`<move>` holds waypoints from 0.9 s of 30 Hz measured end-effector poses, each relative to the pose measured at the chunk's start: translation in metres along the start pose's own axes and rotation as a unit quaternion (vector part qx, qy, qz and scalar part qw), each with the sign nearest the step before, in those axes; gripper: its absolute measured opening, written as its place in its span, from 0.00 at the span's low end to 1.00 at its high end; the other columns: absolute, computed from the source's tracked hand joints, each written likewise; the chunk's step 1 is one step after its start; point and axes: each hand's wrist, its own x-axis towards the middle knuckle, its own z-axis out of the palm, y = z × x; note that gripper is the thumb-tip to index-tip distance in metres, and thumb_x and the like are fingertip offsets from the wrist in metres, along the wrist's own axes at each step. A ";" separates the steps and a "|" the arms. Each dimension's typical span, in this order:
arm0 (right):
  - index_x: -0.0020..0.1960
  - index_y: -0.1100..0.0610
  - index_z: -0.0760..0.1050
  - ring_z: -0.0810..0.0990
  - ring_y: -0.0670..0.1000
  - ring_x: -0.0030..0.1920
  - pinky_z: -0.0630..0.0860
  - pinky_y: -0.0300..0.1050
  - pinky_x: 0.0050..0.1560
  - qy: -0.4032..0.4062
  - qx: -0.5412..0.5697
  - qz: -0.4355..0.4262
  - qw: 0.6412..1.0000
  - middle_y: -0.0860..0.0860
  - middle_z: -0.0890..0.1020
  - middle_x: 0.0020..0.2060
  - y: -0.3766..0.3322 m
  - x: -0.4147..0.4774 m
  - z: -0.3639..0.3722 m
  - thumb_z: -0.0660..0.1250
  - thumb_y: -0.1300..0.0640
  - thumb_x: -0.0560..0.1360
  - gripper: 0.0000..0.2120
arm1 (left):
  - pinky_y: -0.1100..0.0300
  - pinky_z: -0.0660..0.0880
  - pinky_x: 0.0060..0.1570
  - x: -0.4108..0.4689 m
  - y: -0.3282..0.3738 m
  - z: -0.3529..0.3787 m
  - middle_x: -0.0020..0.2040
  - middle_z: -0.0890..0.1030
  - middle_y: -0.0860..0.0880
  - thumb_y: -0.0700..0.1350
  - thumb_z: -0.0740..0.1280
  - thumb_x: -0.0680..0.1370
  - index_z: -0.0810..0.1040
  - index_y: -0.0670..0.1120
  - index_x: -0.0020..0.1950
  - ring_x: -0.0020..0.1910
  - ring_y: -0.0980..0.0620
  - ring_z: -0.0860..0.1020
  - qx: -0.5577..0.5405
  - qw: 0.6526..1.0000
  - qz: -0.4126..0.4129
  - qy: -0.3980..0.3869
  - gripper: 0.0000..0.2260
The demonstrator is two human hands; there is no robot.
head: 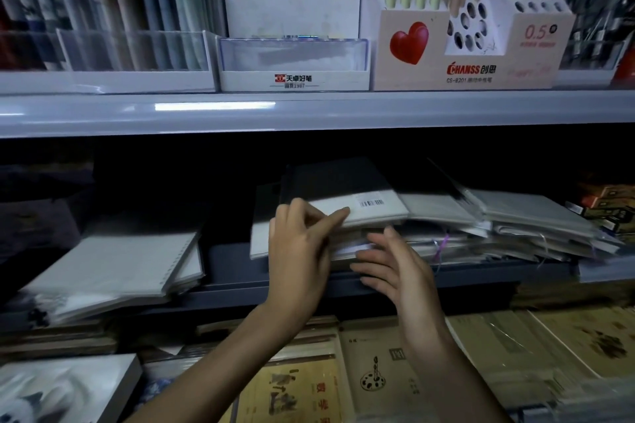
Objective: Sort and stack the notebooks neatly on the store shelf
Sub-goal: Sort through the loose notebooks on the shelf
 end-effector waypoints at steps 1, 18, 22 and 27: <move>0.61 0.54 0.79 0.88 0.55 0.50 0.81 0.52 0.56 -0.011 0.015 0.005 1.000 0.56 0.88 0.48 -0.003 -0.001 0.000 0.61 0.42 0.82 0.18 | 0.56 0.69 0.50 -0.004 -0.002 -0.005 0.52 0.73 0.51 0.28 0.71 0.73 0.82 0.54 0.69 0.52 0.51 0.69 -0.018 1.000 -0.005 0.001 0.30; 0.72 0.47 0.72 0.86 0.65 0.54 0.84 0.58 0.49 -0.171 0.056 0.084 0.980 0.58 0.86 0.57 0.011 -0.041 0.014 0.67 0.69 0.75 0.29 | 0.39 0.69 0.67 -0.119 -0.027 -0.101 0.70 0.74 0.61 0.52 0.63 0.81 0.77 0.65 0.72 0.72 0.49 0.70 -0.140 0.980 -0.124 -0.063 0.20; 0.73 0.46 0.70 0.86 0.64 0.54 0.86 0.53 0.42 -0.161 0.069 0.082 0.981 0.60 0.86 0.57 0.012 -0.046 0.018 0.67 0.68 0.70 0.34 | 0.58 0.68 0.67 -0.110 -0.045 -0.119 0.68 0.72 0.67 0.60 0.61 0.83 0.72 0.64 0.76 0.71 0.58 0.71 -0.127 0.956 -0.265 0.024 0.20; 0.69 0.48 0.74 0.87 0.62 0.52 0.86 0.51 0.39 -0.158 0.104 0.095 0.977 0.61 0.86 0.56 0.019 -0.050 0.035 0.64 0.70 0.70 0.31 | 0.59 0.76 0.39 -0.109 -0.060 -0.136 0.49 0.86 0.48 0.57 0.73 0.79 0.84 0.51 0.63 0.44 0.49 0.83 -0.453 0.762 -0.450 -0.105 0.16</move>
